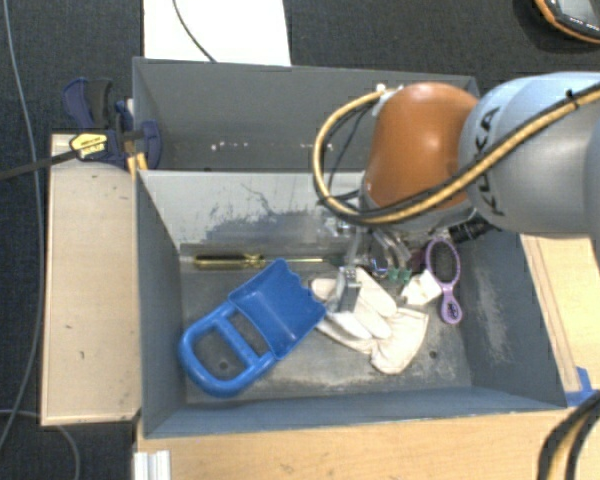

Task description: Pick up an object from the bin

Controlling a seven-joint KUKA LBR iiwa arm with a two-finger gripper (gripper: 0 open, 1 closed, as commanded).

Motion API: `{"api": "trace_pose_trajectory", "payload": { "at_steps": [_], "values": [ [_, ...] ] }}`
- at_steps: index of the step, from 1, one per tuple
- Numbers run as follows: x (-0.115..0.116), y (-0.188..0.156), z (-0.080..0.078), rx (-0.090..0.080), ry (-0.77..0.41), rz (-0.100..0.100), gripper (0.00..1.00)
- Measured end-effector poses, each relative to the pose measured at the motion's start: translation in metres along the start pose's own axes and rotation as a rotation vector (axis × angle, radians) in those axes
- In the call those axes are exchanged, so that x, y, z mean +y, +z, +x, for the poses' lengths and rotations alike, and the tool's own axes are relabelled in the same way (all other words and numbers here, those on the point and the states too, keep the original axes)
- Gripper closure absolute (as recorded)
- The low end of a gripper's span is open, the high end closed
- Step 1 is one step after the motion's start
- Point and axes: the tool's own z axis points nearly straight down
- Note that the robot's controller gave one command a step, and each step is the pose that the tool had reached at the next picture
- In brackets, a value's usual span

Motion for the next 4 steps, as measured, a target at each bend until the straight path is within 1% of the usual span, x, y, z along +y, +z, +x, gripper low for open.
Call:
{"api": "trace_pose_trajectory", "payload": {
  "at_steps": [1,2,3,4],
  "values": [
    [0.000,0.000,0.000,0.000,0.000,0.000,0.00],
    [0.008,0.075,0.050,0.002,-0.110,0.000,0.00],
    [-0.005,0.076,0.067,-0.012,-0.189,0.001,0.00],
    [-0.051,0.082,0.027,-0.005,-0.083,-0.001,0.00]
  ]
}}
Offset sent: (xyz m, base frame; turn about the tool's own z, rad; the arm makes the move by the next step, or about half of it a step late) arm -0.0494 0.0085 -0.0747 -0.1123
